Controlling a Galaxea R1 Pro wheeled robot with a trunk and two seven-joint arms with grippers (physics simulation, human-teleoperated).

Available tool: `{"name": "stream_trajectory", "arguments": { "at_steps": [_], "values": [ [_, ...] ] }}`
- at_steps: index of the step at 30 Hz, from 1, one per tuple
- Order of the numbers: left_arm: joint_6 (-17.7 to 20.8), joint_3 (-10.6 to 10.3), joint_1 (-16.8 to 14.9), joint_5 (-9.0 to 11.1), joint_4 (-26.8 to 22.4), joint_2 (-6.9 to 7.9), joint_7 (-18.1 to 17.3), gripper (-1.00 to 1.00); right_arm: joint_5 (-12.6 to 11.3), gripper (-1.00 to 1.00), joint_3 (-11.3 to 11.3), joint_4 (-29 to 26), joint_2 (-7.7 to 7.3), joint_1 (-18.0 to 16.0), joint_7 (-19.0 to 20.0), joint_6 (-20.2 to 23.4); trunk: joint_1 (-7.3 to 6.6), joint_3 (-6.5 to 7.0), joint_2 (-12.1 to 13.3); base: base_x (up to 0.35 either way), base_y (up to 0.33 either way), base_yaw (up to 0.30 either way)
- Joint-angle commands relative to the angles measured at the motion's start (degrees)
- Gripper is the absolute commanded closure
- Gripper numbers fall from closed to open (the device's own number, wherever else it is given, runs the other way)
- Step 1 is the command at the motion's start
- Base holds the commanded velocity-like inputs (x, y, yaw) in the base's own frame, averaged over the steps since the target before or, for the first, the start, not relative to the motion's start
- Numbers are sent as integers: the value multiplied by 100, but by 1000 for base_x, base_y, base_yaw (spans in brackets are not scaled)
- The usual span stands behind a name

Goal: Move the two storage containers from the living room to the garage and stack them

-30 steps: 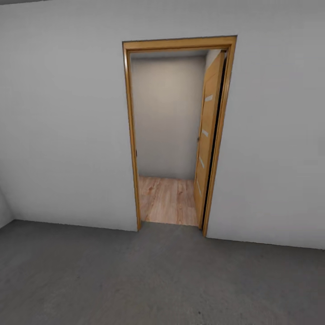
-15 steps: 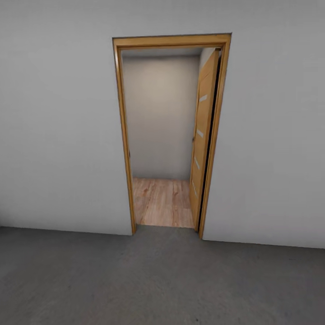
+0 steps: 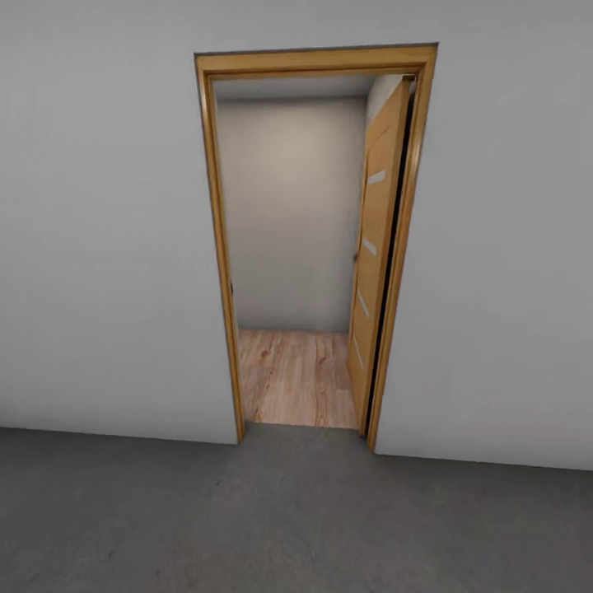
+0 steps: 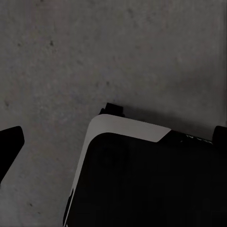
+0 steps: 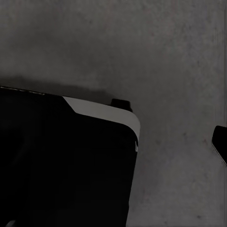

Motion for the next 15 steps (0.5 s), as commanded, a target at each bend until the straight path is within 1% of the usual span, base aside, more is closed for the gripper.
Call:
{"name": "stream_trajectory", "arguments": {
  "at_steps": [1, 15],
  "values": [
    [-15, -6, -4, 26, 3, -1, 9, -100, -7, -100, 38, 16, 5, -8, -24, -20, 4, -8, -5, 323, 0, 0],
    [-26, -6, -4, 28, 3, 17, 9, -100, 5, -100, 40, 14, 23, -8, -25, -7, 4, -8, -5, 323, 0, 0]
  ]
}}
